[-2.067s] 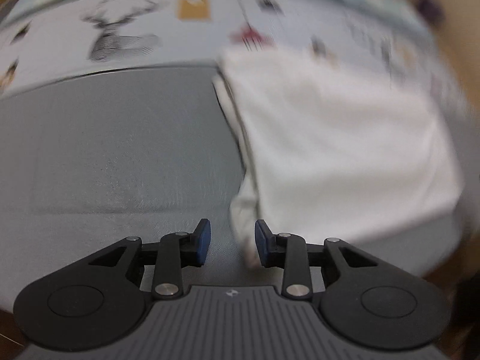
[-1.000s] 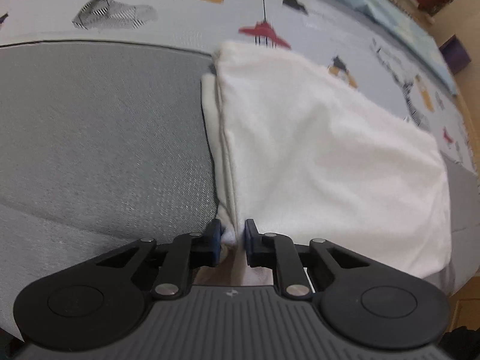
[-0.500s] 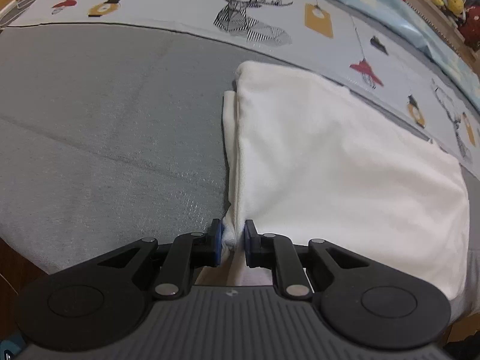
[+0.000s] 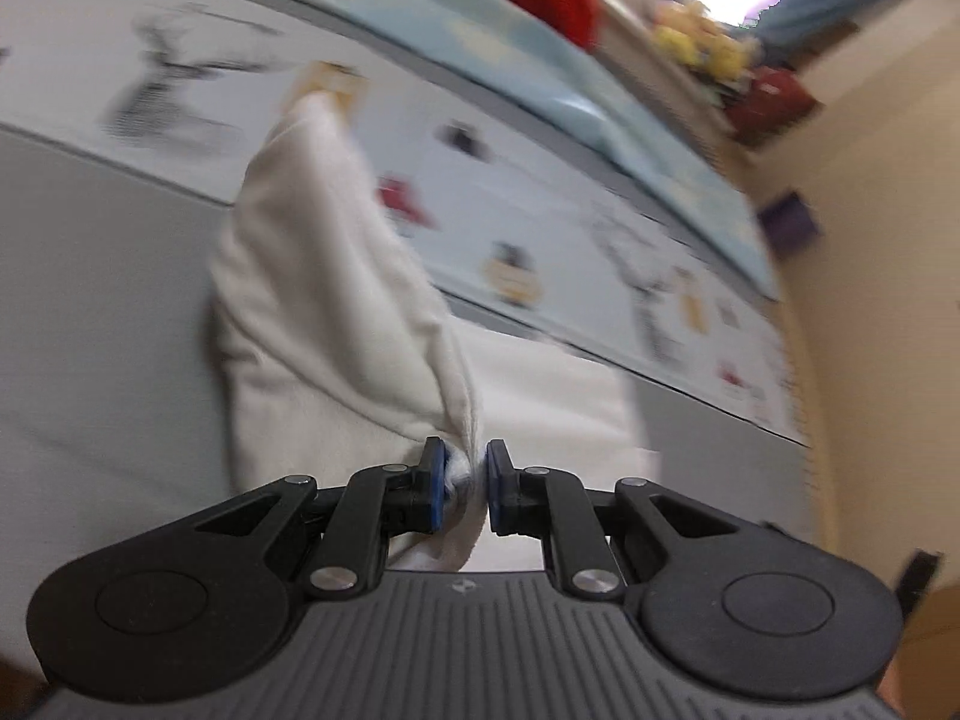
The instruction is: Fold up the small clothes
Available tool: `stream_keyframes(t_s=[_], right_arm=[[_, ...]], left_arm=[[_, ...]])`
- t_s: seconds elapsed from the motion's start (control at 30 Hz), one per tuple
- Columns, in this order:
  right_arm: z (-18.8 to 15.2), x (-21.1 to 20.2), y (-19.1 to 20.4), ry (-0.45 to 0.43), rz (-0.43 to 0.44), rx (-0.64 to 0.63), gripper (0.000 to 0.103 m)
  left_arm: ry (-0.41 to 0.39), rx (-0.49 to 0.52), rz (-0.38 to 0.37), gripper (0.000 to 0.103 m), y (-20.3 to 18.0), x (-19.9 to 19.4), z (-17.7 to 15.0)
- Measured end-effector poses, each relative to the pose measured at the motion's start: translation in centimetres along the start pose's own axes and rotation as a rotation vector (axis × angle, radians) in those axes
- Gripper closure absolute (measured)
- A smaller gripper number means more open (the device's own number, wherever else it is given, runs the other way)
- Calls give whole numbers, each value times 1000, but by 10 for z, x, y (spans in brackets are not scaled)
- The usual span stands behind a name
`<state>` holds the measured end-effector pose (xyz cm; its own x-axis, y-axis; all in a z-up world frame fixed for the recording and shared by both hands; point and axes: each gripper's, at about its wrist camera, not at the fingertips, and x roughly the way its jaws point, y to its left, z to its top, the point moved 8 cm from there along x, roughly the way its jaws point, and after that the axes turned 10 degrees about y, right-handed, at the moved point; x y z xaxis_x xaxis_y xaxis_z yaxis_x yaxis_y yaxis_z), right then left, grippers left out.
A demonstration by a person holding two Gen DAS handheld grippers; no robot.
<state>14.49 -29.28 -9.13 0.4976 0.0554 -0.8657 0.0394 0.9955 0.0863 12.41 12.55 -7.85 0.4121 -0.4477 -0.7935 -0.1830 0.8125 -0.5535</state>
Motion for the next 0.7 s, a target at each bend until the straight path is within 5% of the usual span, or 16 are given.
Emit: stream_keyframes(t_s=[0.23,0.33,0.4,0.47,0.7], right_arm=[[-2,0,-11,8,-10,30,57],[-3,1,-12,10,-17,22,57],[-4,1,-10,12,-16,9,57],[-4,2,-8,14,-9,10,57],[-8,16,27,65,82,-16,57]], left_arm=[[118,178,-105,89,-134,78,-23],[180,241,-108,86,-173,112,-39],[224,232,-176,86,-184,126,-47],[216,236,-193,80,-183,121,-48],[113,111,10,80,-100,88,-14]])
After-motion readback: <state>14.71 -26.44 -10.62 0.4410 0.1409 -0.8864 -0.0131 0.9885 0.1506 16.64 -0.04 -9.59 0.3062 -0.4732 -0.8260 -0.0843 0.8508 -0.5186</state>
